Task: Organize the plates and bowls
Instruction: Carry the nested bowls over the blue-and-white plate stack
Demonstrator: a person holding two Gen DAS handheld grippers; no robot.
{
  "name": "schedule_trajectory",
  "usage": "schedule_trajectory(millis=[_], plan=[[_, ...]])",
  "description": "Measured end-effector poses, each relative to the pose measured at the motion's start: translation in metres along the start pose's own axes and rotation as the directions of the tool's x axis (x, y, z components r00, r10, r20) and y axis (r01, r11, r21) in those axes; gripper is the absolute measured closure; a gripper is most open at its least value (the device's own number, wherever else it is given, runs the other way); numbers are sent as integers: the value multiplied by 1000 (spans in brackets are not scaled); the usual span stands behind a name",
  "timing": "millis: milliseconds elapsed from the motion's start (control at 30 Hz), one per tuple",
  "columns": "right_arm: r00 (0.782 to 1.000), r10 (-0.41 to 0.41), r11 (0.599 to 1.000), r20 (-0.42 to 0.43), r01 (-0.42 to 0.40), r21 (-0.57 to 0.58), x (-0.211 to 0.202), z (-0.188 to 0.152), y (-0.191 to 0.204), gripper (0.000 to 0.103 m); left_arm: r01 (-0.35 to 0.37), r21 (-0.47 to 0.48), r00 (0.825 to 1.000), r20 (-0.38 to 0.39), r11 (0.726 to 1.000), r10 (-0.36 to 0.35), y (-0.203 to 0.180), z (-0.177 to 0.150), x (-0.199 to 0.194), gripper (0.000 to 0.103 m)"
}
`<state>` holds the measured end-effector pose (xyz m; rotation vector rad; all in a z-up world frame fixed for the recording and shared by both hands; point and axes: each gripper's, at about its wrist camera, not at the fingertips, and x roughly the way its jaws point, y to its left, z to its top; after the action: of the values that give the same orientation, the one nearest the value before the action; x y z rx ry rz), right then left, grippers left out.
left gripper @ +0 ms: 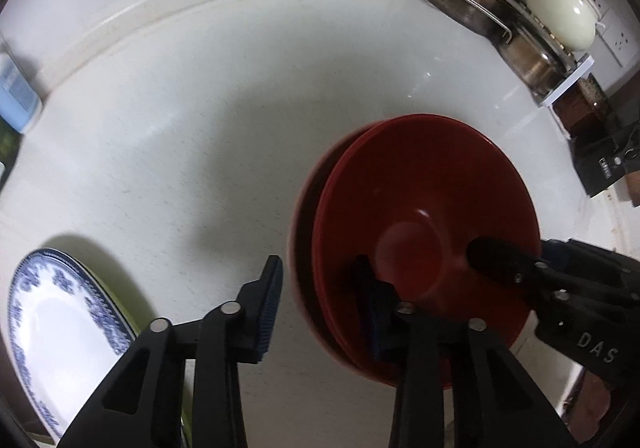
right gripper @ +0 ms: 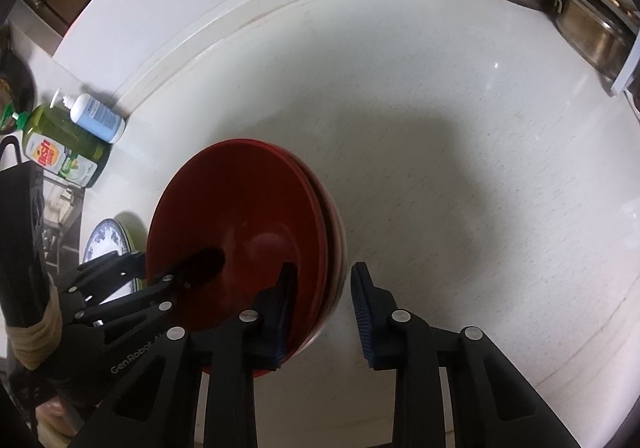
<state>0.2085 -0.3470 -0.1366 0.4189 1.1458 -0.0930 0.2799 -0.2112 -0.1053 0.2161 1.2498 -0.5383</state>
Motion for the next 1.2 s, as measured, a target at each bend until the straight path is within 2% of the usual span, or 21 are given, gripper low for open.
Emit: schedule_trajectory(millis=[267, 633, 967, 1200], plan=[[1000, -28, 1000, -3, 28, 14, 2, 1, 7, 78, 30, -59, 999, -21, 998, -31, 1, -1, -2, 75], [1000, -11, 1000, 11, 11, 19, -8, 2, 20, 81, 18, -106, 1000, -12, 994, -19, 10, -10, -17, 75], [1000, 25, 997, 12, -24, -67, -14, 1, 63, 81, 3, -188, 999, 39, 982, 4, 50, -34, -49, 75], [998, 61, 988, -1, -60, -145, -10, -3, 108, 81, -31, -249, 995, 82, 968, 53, 90, -54, -73, 75]])
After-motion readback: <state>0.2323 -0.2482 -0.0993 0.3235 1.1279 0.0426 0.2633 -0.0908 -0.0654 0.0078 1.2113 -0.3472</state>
